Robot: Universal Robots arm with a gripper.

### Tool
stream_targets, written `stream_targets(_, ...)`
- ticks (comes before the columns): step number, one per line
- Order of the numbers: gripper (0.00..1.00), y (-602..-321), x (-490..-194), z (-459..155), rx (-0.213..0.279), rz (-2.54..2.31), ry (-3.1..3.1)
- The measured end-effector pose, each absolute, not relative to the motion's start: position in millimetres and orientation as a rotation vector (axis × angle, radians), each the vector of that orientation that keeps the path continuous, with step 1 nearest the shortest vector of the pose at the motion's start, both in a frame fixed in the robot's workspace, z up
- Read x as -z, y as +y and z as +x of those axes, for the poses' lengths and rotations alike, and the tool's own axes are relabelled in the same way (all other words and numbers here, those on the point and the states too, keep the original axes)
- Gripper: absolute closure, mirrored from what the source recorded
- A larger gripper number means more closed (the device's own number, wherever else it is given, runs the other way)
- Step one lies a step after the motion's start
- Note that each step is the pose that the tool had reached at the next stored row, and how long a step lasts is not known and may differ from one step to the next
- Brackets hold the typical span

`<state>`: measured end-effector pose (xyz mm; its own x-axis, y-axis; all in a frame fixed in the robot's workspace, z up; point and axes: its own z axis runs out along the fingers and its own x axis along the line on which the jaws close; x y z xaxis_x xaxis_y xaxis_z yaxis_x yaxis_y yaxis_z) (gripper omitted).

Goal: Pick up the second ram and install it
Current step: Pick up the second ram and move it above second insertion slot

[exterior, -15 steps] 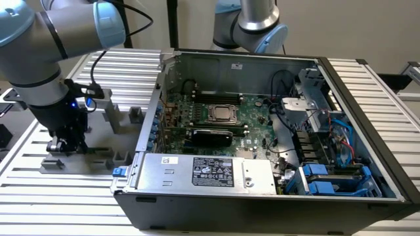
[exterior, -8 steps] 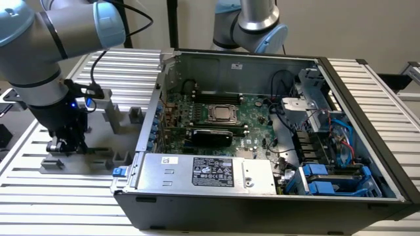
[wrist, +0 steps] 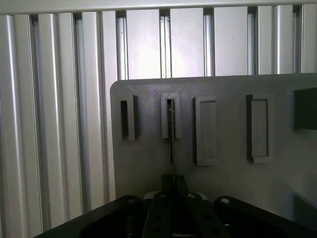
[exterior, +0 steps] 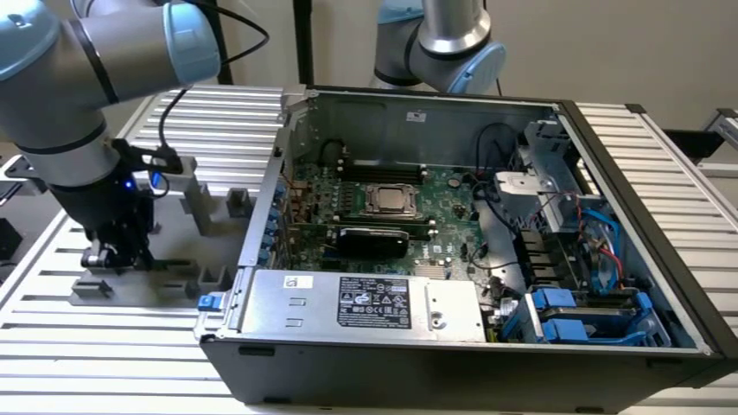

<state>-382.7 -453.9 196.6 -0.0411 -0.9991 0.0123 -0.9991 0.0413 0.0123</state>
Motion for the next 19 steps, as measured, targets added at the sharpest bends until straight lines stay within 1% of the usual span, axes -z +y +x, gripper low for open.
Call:
stream_targets(8, 1.0, -454, -217, -383, 0.008, 2.166, -2.258)
stream_targets(19, 1.0, -454, -265, -383, 0.01, 2.167, -2.259)
